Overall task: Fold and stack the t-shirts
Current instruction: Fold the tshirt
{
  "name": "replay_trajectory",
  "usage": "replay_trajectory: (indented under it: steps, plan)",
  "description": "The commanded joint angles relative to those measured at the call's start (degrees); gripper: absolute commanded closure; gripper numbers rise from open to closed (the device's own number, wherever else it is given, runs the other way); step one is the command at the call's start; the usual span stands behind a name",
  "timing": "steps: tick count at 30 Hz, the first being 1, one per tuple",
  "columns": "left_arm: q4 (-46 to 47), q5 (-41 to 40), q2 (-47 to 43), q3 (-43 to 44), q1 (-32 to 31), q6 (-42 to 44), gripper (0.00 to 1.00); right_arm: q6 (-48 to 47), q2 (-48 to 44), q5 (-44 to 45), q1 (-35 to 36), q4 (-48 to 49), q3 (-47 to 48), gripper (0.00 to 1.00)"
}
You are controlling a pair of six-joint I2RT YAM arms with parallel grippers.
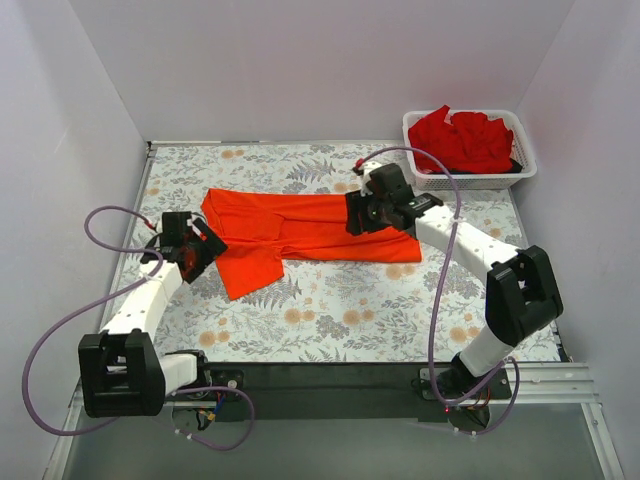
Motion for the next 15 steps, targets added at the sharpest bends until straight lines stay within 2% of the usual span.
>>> replay_trajectory:
  steps: [1, 7, 11, 15]
  plan:
    - [-2.07, 2.62, -1.84, -4.47, -4.28, -1.84, 0.23, -3.5, -0.27, -2.65, 5.45, 4.28, -1.66, 0.39]
    - [-2.07, 2.46, -1.85, -9.31, -5.97, -3.34, 0.23, -3.77, 2.98, -2.4, 11.87, 5.77, -0.87, 0.39]
    - [-1.46, 2.1, -1.06, -9.84, -5.97, -3.34, 0.23, -4.03, 2.46, 4.62, 11.79, 5.51, -2.54, 0.4]
    - [-0.4, 3.24, 0.61, -10.37, -6.15, -3.43, 0.23, -4.65, 1.05, 5.34, 9.78, 5.16, -4.73, 0.41]
